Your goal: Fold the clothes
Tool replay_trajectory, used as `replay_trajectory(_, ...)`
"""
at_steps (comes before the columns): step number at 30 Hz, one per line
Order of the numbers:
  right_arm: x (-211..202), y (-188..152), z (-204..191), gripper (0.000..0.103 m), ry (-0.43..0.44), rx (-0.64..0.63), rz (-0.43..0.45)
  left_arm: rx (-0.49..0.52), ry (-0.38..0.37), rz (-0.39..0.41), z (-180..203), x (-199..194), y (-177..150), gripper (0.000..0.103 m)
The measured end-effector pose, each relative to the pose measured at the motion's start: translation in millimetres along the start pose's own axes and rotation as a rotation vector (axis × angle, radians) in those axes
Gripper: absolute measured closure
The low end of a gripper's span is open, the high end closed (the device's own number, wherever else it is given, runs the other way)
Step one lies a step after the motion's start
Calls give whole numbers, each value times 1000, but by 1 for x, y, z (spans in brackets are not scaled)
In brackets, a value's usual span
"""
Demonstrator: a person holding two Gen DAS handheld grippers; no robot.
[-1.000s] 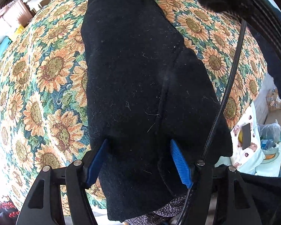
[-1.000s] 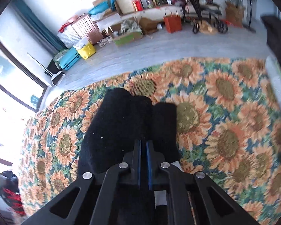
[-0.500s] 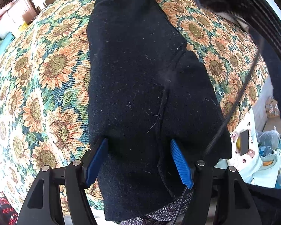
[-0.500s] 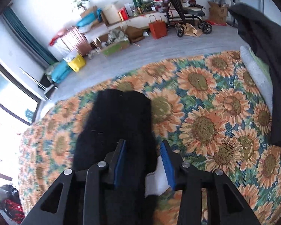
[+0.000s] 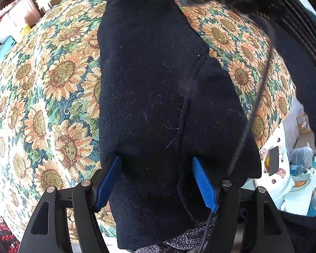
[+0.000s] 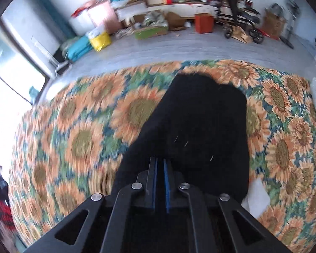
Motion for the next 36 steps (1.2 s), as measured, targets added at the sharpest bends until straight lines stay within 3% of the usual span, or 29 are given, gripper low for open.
replay_trajectory(5, 4, 17, 11, 97, -4, 78, 45, -6, -14, 17, 0, 0, -3, 31)
replay_trajectory(6, 1, 17, 11, 93, 10, 80, 50, -7, -16, 21, 1, -1, -4, 30)
replay_trajectory(7, -5, 15, 11, 81, 18, 71, 62, -8, -17, 24, 1, -1, -5, 30)
replay_trajectory(12, -44, -9, 22, 65, -11, 0, 81, -16, -9, 31, 3, -1, -7, 30)
replay_trajectory(16, -65, -31, 40, 64, -76, -34, 40, -32, 10, 41, 5, -5, -11, 30)
replay_trajectory(19, -75, -52, 54, 63, -56, -3, 17, -92, 20, 73, 4, -16, -14, 29)
replay_trajectory(22, -90, -82, 57, 63, -10, 12, -2, -171, -9, 184, -2, -42, -19, 30)
replay_trajectory(27, -130, -163, 44, 53, 135, 13, 65, -317, -119, 430, -19, -88, -41, 29)
replay_trajectory(29, -150, -202, 37, 52, 212, 23, 100, -372, -145, 503, -50, -100, -22, 30)
replay_trajectory(30, -160, -223, 33, 52, 243, 26, 120, -398, -164, 528, -68, -104, -21, 30)
replay_trajectory(36, -195, -307, 11, 51, 332, 61, 183, -550, -314, 539, -60, -82, -39, 30)
Point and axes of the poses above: each gripper's, at about its wrist camera, not at the fingertips, and x roughly the way its jaws point, z to its right, y to its top, the point moved 10 cm from there along x, roughly the way its jaws point, and after that the axes turned 3 degrees about -y, right-handed, at the moved point
